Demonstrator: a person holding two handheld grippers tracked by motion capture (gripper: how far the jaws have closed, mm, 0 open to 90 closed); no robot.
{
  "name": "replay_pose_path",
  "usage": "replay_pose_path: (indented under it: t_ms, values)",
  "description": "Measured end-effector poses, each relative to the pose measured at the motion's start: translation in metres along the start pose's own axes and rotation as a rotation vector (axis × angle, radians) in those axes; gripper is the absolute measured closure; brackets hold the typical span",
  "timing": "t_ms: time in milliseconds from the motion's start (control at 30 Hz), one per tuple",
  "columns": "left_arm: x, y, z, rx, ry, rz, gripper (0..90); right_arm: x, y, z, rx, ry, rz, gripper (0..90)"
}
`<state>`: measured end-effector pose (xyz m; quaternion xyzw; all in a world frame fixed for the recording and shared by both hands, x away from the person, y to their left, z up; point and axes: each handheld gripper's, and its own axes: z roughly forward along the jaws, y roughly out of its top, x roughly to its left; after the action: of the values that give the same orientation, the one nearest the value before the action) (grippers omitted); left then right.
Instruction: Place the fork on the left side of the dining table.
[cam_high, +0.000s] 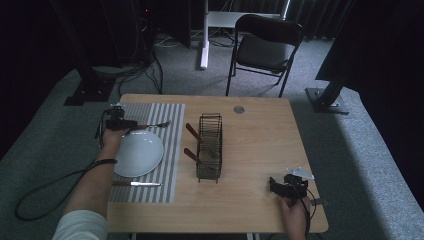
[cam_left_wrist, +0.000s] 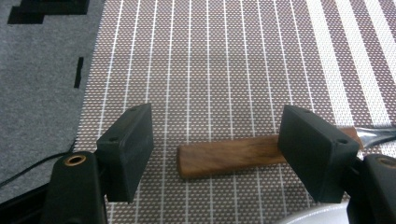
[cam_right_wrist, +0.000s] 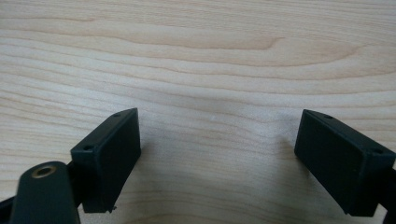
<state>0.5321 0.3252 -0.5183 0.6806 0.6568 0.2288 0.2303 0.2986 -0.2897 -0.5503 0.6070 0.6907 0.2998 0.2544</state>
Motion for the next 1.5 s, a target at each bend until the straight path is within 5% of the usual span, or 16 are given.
replay_pose_path:
  t_ms: [533,933,1000,1500]
  values:
    - [0.009,0.002,-0.060,-0.115,0.026,-0.027,20.6,0.000,0.000,0.000,-0.001,0.001,0.000,14.0]
    - [0.000,-0.021,-0.082,-0.175,-0.066,-0.067,16.9,0.000,0.000,0.000,-0.002,0.001,-0.002,14.0]
    - [0.000,-0.029,-0.087,-0.189,-0.117,-0.092,7.8,0.000,0.000,0.000,-0.001,0.001,-0.002,14.0]
    - [0.006,-0.070,-0.113,-0.202,-0.173,-0.108,7.8,0.000,0.000,0.000,-0.001,0.001,-0.003,14.0]
